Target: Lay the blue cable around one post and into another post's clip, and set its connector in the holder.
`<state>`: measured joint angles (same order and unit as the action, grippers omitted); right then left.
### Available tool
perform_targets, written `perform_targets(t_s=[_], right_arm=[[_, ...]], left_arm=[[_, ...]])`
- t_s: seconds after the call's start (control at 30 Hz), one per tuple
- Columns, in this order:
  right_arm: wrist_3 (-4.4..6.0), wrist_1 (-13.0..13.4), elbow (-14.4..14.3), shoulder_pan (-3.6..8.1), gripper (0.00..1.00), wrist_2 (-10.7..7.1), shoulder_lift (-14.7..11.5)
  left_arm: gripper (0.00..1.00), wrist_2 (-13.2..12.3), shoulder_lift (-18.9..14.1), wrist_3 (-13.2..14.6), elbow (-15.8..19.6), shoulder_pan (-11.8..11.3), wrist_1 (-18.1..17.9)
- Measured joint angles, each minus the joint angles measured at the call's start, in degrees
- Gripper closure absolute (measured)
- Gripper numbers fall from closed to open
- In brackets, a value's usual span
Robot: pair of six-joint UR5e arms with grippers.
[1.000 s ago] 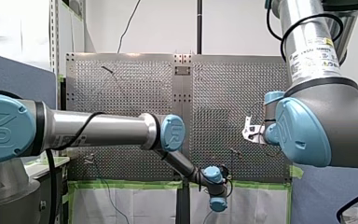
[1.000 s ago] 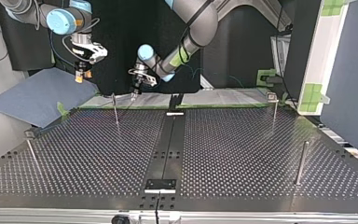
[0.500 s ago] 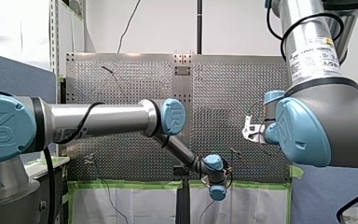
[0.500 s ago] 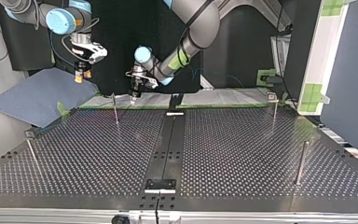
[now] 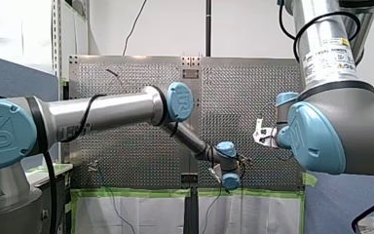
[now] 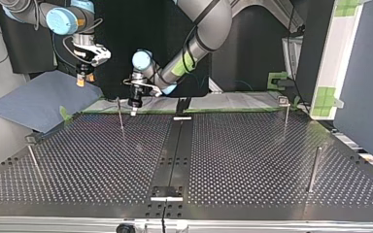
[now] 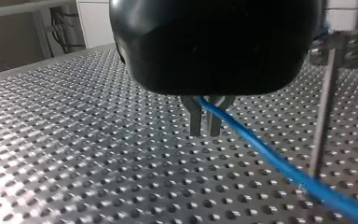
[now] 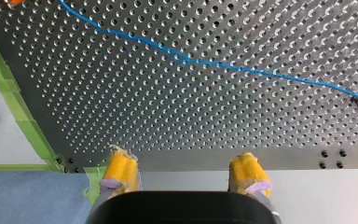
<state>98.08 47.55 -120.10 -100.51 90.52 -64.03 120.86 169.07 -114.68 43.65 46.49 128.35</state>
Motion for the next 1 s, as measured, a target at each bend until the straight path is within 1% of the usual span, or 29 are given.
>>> perform_targets(t_s=[0.03,0.07,0.33,0.37,0.53,0.67,0.8,1.0], right_arm=[[0.01,0.00,0.00,0.00,0.02,-0.01,0.00],[0.01,0.00,0.00,0.00,0.02,-0.03,0.00],[0.02,0.00,0.00,0.00,0.02,-0.04,-0.01],[0.02,0.01,0.00,0.00,0.02,-0.05,-0.01],[0.02,0.00,0.00,-0.01,0.02,-0.06,-0.01],[0.06,0.03,-0.01,-0.01,0.02,-0.07,-0.01],[0.10,0.13,-0.01,0.00,0.02,-0.07,-0.01],[0.30,0.28,-0.01,-0.01,0.02,-0.25,-0.01]], left_arm=[[0.90,0.32,-0.59,0.61,0.49,-0.06,-0.05],[0.87,0.55,-0.99,1.01,0.85,-0.11,-0.14],[0.87,2.32,-4.60,4.65,4.40,-0.32,-0.80],[0.85,2.57,-4.98,5.03,4.77,-0.34,-0.82],[0.85,4.45,-6.36,7.33,7.08,-0.68,-0.54],[0.85,5.23,-7.51,9.16,8.85,-1.06,-0.50],[0.85,5.36,-9.15,11.04,10.67,-1.80,-1.71],[0.85,5.45,-11.98,13.91,13.52,-3.02,-4.47]])
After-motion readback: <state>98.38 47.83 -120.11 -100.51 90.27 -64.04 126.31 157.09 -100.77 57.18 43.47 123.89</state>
